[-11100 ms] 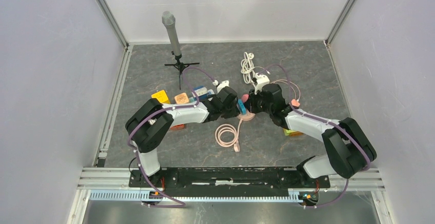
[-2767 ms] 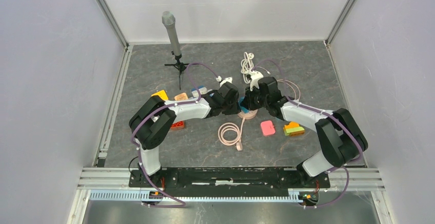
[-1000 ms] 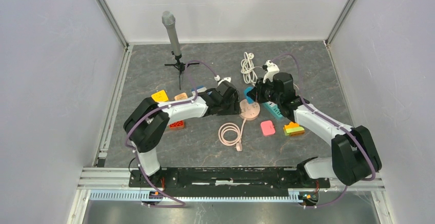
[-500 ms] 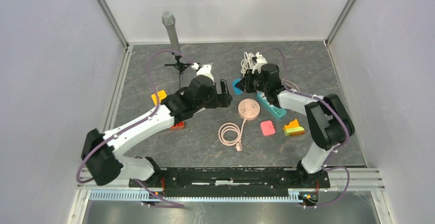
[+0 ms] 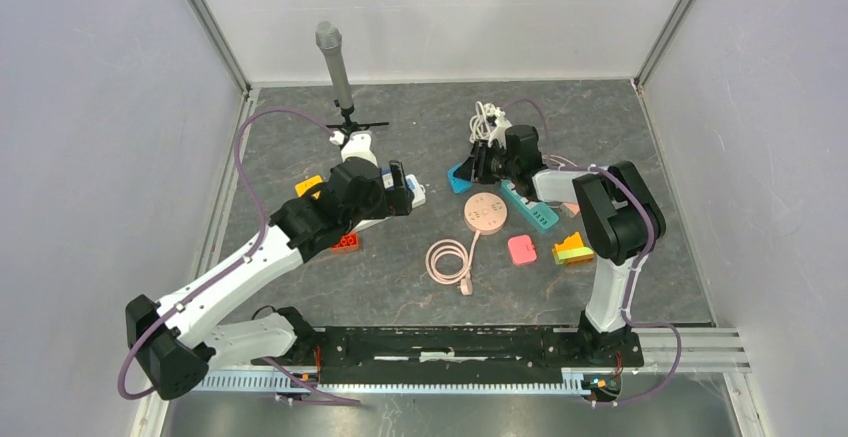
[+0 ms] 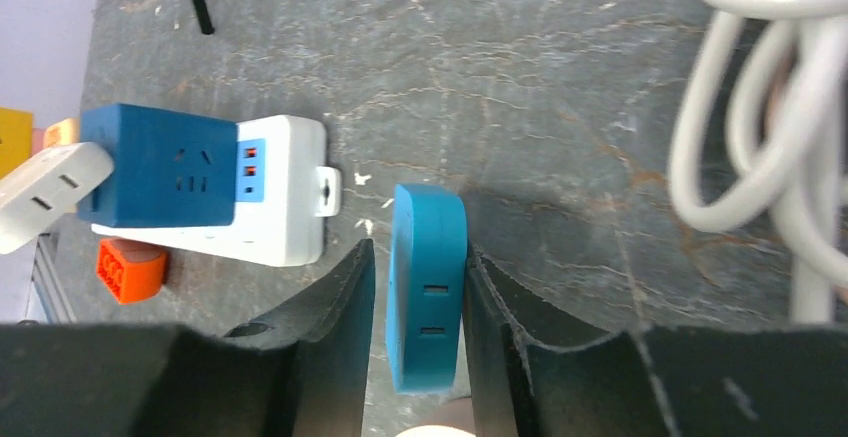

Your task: Pull the plug off the socket

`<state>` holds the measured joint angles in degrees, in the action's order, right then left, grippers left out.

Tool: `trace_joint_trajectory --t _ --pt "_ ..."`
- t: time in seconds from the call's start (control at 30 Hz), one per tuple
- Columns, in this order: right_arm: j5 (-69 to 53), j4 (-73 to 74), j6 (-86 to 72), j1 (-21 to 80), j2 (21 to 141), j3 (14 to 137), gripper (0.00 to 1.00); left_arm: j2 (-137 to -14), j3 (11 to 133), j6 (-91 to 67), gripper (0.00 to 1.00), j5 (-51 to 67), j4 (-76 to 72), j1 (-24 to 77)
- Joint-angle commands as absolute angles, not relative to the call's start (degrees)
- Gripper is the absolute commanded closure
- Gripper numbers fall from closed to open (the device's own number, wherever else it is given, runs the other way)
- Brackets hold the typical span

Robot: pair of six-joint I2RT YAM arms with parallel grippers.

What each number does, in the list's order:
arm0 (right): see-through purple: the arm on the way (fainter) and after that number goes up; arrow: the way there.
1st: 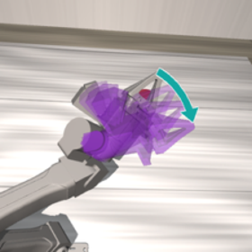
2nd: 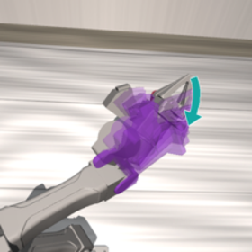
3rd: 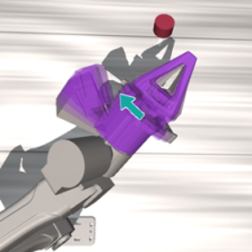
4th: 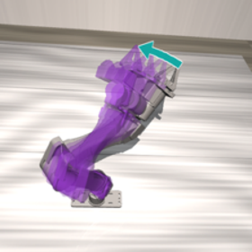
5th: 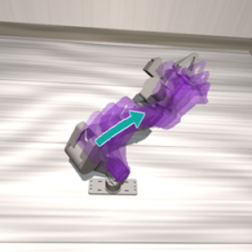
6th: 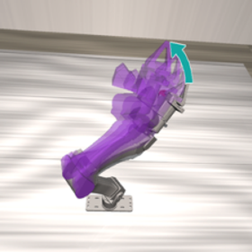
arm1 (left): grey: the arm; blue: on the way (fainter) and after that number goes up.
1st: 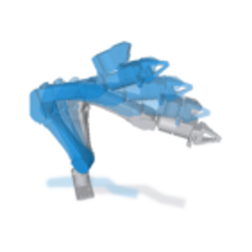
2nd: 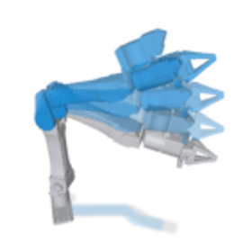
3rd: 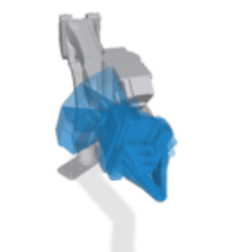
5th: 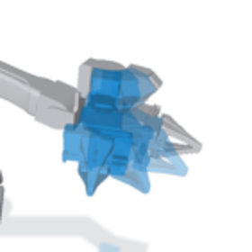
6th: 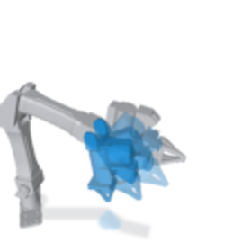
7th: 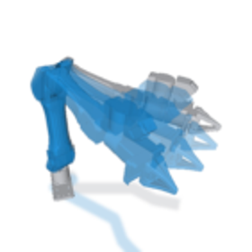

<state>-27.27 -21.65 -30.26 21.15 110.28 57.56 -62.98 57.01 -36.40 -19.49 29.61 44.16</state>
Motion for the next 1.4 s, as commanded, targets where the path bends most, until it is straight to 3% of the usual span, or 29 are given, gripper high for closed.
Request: trace_joint_trajectory --t 0.0,0.07,0.23,0.43,0.7,0.93,1.13,1.37 --pt "-23.4 -20.1 -27.3 20.1 110.2 60.2 0.54 -59.7 56.0 -34.7 0.00 -20.7 33.2 43.1" --pt "-21.5 -18.8 -26.2 20.0 109.5 60.5 0.44 -58.8 56.3 -34.7 0.00 -21.6 35.1 42.7" --pt "-18.9 -17.8 -25.8 20.1 105.7 59.7 0.33 -55.8 56.9 -34.2 0.00 -22.9 38.3 40.7" --pt "-14.6 -16.6 -25.6 22.0 96.4 54.9 0.29 -52.2 55.8 -32.6 0.00 -24.1 39.2 39.6" --pt "-2.6 -18.2 -31.0 35.4 81.8 43.9 0.20 -48.9 55.8 -32.7 0.00 -25.0 41.2 39.3" --pt "10.2 -19.6 -37.5 49.0 76.6 40.6 0.16 -46.3 56.9 -32.0 0.00 -25.4 44.3 39.3" --pt "17.3 -15.0 -33.8 54.8 81.6 49.7 0.16 -44.4 58.8 -34.3 0.00 -26.8 50.0 39.2" --pt "28.8 -16.1 -60.0 57.4 87.3 53.4 0.20 -43.7 60.7 -33.5 0.00 -26.2 52.2 39.2"
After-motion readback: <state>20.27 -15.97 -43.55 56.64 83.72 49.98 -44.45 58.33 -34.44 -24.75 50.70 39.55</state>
